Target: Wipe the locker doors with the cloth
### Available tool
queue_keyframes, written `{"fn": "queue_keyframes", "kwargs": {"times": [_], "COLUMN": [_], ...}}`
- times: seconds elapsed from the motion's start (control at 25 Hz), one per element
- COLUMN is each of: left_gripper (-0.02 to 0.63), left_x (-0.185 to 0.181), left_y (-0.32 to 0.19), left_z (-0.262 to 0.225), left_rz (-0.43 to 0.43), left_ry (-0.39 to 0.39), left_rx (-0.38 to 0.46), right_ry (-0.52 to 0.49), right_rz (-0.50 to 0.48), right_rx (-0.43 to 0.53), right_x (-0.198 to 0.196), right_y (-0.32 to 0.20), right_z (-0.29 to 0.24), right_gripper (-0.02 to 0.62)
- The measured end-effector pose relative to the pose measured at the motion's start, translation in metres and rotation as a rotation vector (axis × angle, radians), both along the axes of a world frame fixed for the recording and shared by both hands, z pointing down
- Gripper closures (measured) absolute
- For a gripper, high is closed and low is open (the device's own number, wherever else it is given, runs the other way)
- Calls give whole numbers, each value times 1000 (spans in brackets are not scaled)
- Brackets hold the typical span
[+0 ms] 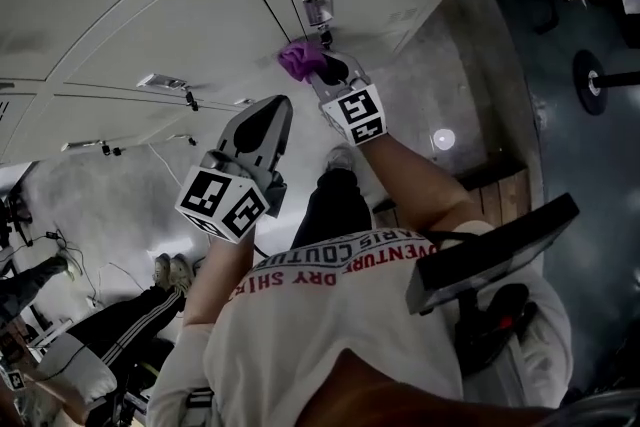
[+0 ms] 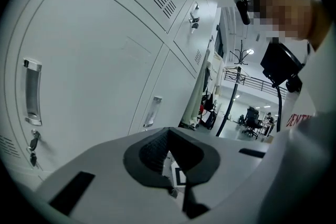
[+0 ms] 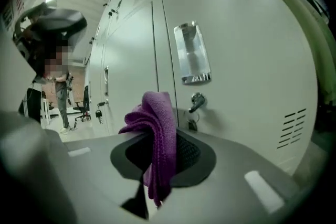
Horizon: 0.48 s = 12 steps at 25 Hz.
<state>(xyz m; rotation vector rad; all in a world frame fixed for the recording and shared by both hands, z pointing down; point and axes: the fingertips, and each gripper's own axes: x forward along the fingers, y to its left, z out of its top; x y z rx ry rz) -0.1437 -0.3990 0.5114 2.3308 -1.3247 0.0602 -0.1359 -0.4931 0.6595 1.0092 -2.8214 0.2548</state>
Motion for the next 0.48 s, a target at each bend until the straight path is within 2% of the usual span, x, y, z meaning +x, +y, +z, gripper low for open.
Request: {"fn": "queue_keyframes", "kwargs": {"times": [0.2,0.48], "left_gripper": [607,606], "left_x": [-8,3], "left_y": [-4,-6], "left_z": [11,11], "left_rz": [-32,-14], "left_ry": [9,-5], "left_rx": [1,2], "right_ry": [12,34], "right_rz": [70,49], "right_rx": [-15,43], "right_x": [-2,4], "right_y": [-20,-24], "right_z": [15,13], "right_gripper": [540,540]}}
